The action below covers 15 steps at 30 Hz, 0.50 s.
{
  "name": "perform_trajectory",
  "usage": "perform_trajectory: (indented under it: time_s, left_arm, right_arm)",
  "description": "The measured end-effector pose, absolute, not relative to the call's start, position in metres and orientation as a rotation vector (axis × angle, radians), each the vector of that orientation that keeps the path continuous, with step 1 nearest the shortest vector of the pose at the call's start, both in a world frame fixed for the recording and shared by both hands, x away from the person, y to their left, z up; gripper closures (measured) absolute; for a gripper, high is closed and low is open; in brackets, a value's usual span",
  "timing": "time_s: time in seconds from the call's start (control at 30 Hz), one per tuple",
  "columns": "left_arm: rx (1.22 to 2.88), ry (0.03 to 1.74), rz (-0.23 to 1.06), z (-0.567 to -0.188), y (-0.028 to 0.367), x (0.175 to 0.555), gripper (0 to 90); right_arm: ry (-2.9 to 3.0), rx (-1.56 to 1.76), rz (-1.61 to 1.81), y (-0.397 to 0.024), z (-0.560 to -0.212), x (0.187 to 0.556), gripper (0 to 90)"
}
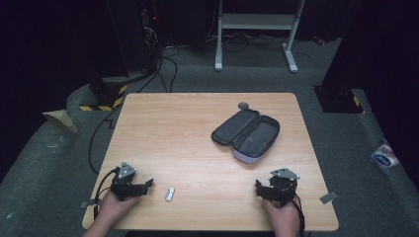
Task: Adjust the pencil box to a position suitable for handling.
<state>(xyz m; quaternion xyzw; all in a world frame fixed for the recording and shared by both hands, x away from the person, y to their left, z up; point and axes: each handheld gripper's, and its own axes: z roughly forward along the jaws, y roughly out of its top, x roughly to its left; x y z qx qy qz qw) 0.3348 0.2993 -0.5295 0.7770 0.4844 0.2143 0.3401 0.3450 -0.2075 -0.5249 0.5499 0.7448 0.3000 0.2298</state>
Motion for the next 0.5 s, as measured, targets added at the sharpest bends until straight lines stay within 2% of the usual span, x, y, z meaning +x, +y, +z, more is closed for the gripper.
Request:
perform_trajectory:
  time_s: [0.5]
  left_arm:
    - [2.022,1.261,0.558,-0.5296,0.2993,0.3347,15.3]
  right_arm:
    - [2.042,1.511,0.825,-0.2083,-0.5248,0.3447,10.9]
